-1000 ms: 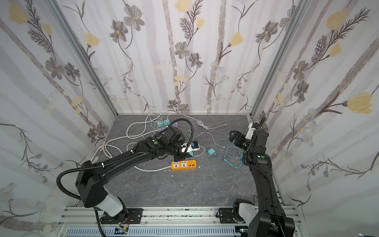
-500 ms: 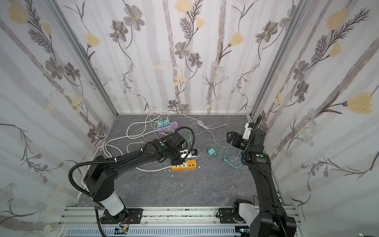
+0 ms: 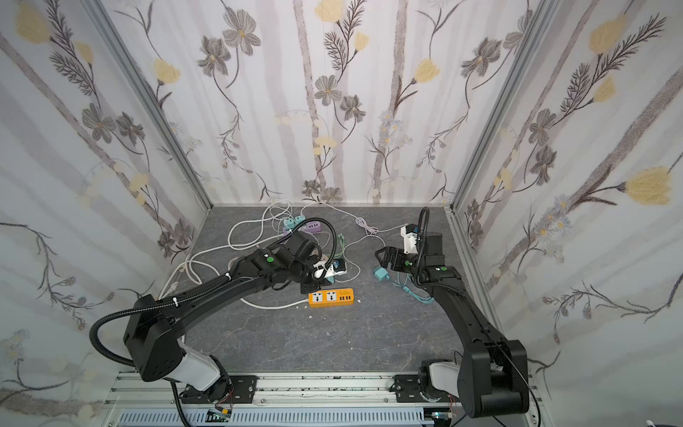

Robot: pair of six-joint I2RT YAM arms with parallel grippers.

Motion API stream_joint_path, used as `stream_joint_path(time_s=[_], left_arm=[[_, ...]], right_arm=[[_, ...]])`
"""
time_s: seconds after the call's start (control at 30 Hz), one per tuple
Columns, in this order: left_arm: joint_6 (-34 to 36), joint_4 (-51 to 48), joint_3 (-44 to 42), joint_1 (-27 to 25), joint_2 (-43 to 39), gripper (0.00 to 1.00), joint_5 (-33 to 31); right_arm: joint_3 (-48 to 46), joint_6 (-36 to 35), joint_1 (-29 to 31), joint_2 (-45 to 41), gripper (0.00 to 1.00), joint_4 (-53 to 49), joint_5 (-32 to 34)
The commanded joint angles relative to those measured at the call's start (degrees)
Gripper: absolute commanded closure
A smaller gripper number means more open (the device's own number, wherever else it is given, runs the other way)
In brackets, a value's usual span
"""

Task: Insert the plug

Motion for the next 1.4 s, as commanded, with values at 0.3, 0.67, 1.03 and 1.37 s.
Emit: stream_joint_path(time_s=[0.3,0.67,1.03,1.37], left_arm=[[-0.8,7.9,-3.9,2.1,-4.7,1.0,5.2],[-1.2,8.0,-5.2,2.1,-5.3,1.0,5.7],[3.3,-1.0,-2.7,1.0,2.4,1.0,-2.1],[8.0,-6.1,-0.1,-0.7,11.0,1.0,-12.4]], right_arm=[[2.4,24.7,7.9,19.9,0.27,9.5,-3.5],[4.8,28.7,10.5,26.1,0.46,16.1,-4.4],[9.5,25.9,9.3,20.6,1.0,17.9,3.1],[23.8,20.4,3.8,18.0,1.0,17.9,7.9]])
